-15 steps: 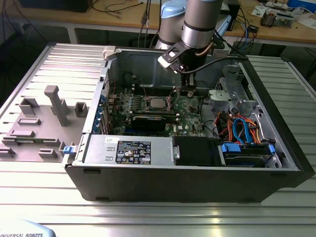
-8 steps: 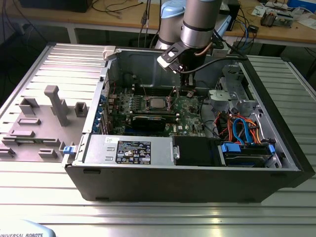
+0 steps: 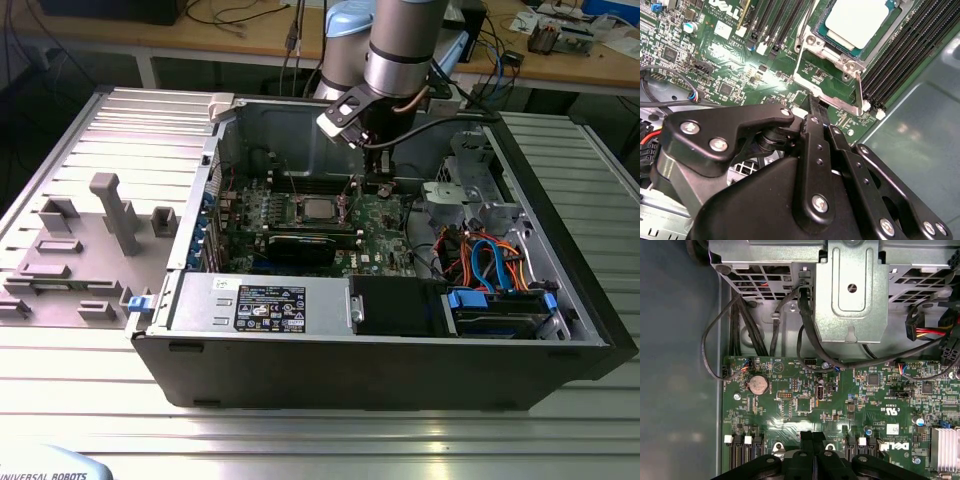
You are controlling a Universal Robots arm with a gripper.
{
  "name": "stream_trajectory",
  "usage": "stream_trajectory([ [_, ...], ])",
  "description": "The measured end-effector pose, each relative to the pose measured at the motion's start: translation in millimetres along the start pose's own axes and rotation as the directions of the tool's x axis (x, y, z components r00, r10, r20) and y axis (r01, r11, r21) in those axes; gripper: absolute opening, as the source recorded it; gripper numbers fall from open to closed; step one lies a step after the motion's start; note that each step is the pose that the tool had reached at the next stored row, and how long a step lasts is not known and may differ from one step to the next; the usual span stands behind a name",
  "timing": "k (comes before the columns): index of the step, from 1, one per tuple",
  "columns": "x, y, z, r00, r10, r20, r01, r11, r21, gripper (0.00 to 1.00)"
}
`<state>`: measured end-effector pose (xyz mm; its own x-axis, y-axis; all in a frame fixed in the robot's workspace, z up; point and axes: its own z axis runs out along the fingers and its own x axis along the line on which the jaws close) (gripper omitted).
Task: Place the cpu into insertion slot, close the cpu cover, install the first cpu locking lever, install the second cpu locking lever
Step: 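Close the cpu cover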
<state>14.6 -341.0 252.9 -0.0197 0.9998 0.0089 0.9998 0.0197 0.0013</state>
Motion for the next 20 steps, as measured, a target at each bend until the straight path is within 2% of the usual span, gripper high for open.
stream_trajectory([
  [20, 0.1, -3.7, 0.0, 1.0000, 0.000, 0.0000, 0.000, 1.0000, 0.0000, 0.11],
])
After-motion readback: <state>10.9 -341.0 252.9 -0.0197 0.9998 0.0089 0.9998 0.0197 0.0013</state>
